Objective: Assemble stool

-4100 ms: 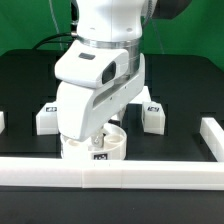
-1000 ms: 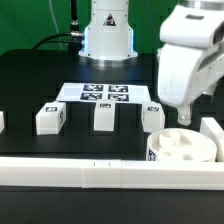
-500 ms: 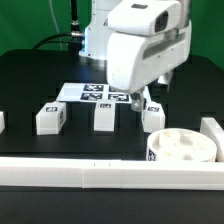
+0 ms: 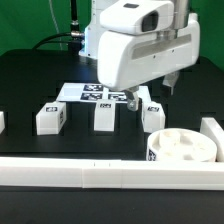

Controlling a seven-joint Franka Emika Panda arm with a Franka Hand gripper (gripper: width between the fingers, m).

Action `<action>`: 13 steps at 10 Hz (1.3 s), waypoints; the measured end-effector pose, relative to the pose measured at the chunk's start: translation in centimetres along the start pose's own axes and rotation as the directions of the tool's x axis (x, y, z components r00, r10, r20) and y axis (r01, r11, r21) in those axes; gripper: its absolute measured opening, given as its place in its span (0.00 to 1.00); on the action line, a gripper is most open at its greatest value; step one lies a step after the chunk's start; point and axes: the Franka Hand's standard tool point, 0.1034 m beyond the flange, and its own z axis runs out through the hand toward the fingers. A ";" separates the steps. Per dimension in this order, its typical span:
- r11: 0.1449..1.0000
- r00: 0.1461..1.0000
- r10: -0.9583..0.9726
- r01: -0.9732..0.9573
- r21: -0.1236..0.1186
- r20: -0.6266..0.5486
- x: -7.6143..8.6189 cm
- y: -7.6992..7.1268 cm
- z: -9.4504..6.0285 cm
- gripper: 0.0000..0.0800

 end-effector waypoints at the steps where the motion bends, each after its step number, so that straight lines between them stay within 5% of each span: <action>1: 0.974 0.974 0.227 -0.227 0.003 0.010 -0.2 -0.9 0.2 0.81; 6: 0.877 0.878 0.479 -0.479 0.036 0.014 0.0 -1.9 0.4 0.81; 9: 0.707 0.709 0.703 -0.705 0.052 0.053 -0.9 -1.2 1.9 0.81; 13: 0.700 0.702 0.708 -0.712 0.053 0.083 -1.2 -1.2 2.3 0.81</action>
Offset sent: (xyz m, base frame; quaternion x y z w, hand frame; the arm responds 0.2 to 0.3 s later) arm 0.0000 0.0000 0.0000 0.0000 0.0000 0.1938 0.9810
